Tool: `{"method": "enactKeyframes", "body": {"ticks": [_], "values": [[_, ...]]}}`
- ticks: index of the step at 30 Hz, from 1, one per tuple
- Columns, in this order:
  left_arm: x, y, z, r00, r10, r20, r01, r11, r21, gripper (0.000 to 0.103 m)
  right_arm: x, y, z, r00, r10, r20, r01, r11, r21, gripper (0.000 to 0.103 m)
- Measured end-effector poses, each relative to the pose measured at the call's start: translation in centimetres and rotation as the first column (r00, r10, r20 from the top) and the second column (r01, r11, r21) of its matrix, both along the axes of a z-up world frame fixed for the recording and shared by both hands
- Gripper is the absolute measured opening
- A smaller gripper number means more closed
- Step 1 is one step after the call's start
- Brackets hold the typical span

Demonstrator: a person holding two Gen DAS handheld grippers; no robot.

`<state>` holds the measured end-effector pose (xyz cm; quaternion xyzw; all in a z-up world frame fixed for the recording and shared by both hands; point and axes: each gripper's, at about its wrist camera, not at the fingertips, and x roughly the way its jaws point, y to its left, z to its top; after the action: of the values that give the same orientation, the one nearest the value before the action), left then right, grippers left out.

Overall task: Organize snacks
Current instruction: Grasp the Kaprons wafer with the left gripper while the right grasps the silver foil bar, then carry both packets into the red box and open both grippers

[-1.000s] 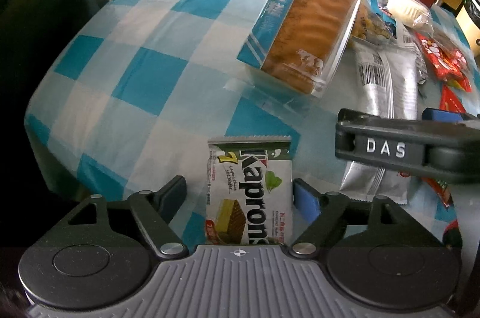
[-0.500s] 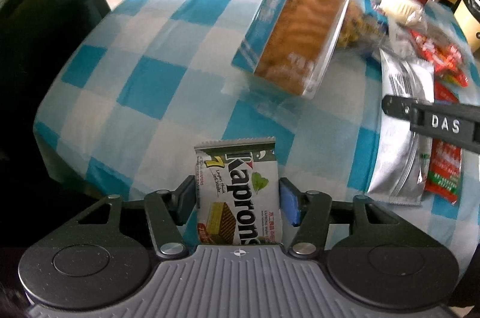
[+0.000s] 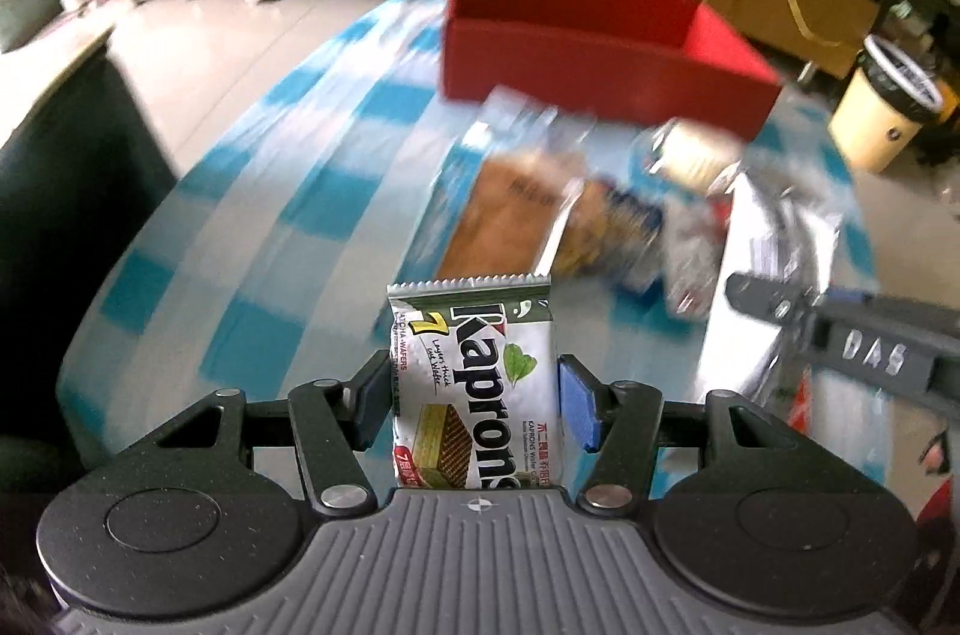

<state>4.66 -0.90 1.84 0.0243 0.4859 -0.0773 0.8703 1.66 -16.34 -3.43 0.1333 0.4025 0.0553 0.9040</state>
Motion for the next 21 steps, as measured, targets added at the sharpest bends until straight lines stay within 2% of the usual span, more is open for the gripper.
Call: {"method": "enactKeyframes", "body": {"ticks": [9, 21], "values": [[4.8, -2.4, 1.1, 0.998, -0.017, 0.055, 0.021, 0.998, -0.067, 0.065, 2.9, -1.0, 1.4, 1.0, -0.009, 0.021, 0.008, 1.0, 0.006, 0.035], [11.3, -4.6, 2.3, 0.994, 0.01, 0.111, -0.003, 0.998, -0.065, 0.065, 8.8, -1.7, 3.5, 0.997, -0.005, 0.076, 0.011, 0.997, -0.075, 0.035]]}}
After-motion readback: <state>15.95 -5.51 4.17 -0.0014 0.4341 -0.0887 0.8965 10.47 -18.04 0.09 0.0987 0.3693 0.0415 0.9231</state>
